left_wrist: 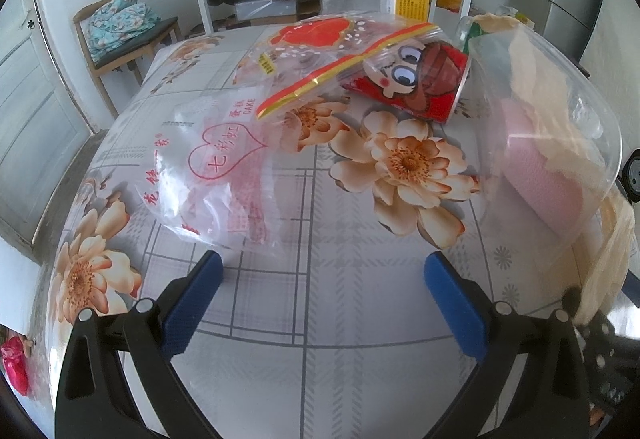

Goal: Collect trash
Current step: 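Move the right gripper onto the crumpled beige paper and close it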

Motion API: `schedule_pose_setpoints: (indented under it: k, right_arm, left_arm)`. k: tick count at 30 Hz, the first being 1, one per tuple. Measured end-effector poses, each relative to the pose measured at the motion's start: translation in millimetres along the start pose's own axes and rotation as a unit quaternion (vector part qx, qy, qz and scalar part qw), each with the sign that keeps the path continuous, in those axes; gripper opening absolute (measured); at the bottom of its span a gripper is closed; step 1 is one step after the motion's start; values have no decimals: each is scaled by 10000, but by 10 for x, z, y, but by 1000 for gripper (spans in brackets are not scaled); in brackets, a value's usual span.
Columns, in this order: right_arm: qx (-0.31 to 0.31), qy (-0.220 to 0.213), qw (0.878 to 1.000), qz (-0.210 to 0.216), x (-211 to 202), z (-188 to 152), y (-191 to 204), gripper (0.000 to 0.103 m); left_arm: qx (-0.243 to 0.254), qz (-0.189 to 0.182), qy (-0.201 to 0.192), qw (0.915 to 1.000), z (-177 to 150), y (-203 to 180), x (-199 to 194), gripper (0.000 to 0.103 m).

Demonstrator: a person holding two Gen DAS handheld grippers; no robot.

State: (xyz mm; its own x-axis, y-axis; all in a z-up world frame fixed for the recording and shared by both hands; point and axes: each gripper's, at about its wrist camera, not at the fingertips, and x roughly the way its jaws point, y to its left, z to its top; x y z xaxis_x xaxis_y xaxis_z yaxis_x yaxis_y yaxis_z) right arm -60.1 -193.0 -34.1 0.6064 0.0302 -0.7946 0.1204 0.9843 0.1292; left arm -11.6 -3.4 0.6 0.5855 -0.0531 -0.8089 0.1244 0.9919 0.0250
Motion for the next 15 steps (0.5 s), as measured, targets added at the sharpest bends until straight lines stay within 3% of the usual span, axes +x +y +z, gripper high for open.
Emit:
schedule_pose_setpoints:
  k: [15]
  right_arm:
    - [38, 370, 9993, 37, -260, -211, -256, 96]
  left_arm:
    - [1, 1, 9, 10000, 2, 2, -1, 99]
